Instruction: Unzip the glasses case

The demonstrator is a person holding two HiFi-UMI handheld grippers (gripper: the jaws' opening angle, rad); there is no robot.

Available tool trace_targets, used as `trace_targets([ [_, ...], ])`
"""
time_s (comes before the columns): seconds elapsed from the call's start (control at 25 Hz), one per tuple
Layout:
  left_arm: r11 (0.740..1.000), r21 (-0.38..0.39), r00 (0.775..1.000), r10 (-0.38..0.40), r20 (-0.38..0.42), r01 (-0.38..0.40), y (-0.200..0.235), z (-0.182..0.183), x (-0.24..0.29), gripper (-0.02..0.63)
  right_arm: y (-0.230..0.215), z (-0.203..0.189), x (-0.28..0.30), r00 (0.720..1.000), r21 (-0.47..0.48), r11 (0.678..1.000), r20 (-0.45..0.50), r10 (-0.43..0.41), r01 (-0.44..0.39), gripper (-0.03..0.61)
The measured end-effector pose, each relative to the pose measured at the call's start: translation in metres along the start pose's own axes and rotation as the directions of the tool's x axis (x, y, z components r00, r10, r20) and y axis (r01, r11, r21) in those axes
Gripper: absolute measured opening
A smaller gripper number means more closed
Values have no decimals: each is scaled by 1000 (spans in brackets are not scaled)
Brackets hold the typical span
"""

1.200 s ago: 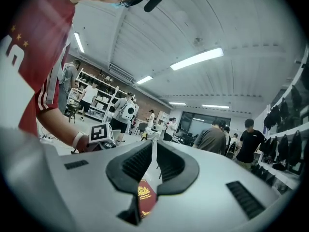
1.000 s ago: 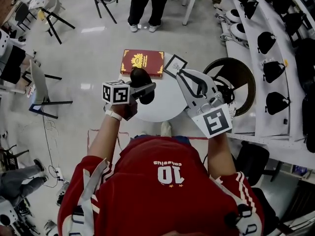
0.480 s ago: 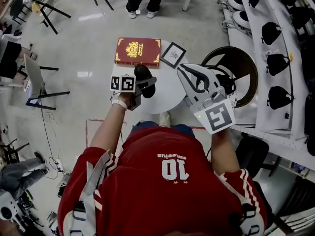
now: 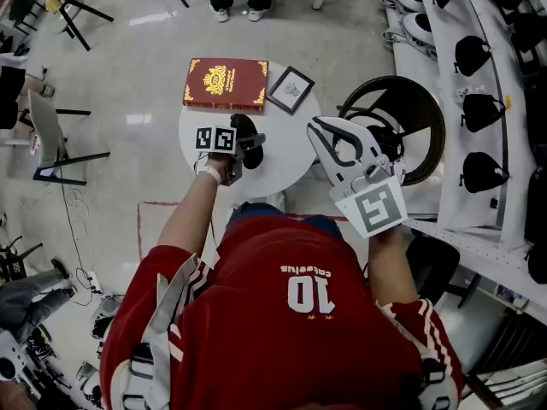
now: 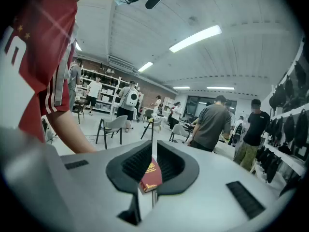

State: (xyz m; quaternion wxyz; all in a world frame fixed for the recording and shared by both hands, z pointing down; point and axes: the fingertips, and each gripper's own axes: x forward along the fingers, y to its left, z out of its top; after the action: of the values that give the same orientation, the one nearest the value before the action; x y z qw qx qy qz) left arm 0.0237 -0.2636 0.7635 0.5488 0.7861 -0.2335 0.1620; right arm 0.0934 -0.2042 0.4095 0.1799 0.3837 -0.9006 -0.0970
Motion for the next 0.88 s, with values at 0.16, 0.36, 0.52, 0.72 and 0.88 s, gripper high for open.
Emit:
trace_targets([
  [0.16,999,-38,999,32,-1,-32,19,-6,18,244,-1,-20,-3,999,10,1000,-38,17,-17,20],
  [0.36,995,-51,997,81,15,-80,35,-7,27,247,-4,-33,-5,998,12,999,-53,36,-36,20],
  [0.52,991,-22,991,131,14,-131,46,-8,25,284,-3,-37,-5,997,16,999,-52,49,-48,20],
  [0.72,977,46,978,209,-17,-208,57,-12,13,325,-3,-37,-3,997,24,998,-42,62,-61,20],
  [0.88,967,63,967,250,-49,-247,64,-17,3,339,-1,-37,-1,997,25,998,-46,66,-65,20],
])
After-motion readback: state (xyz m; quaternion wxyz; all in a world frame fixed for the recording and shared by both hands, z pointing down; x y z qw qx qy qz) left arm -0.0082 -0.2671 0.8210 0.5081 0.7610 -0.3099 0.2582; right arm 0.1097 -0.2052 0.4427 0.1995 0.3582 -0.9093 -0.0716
